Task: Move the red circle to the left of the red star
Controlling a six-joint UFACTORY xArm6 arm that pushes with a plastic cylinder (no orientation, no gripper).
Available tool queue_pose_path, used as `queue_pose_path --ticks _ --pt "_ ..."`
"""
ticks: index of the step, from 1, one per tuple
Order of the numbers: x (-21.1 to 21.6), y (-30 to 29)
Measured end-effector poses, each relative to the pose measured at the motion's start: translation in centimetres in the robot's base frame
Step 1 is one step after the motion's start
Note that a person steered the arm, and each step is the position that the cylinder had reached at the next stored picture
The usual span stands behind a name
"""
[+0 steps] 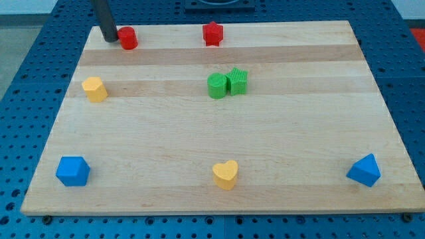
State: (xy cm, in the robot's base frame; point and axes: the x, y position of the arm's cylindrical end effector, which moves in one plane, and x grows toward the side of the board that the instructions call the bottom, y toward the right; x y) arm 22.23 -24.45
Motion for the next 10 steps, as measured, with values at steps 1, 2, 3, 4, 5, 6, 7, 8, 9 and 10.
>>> queue_pose_path --ticks 1,2,3,4,5,6,7,8,9,10 --pt "-0.1 0.1" --pt "1.3 0.1" --pt "1.5 1.5" --pt "1.5 4.5" --pt "1.5 7.5" --pt "1.5 10.2" --pt "1.5 12.8" --pt "1.5 14.0" --pt "3.6 13.7" --pt "6.2 13.7"
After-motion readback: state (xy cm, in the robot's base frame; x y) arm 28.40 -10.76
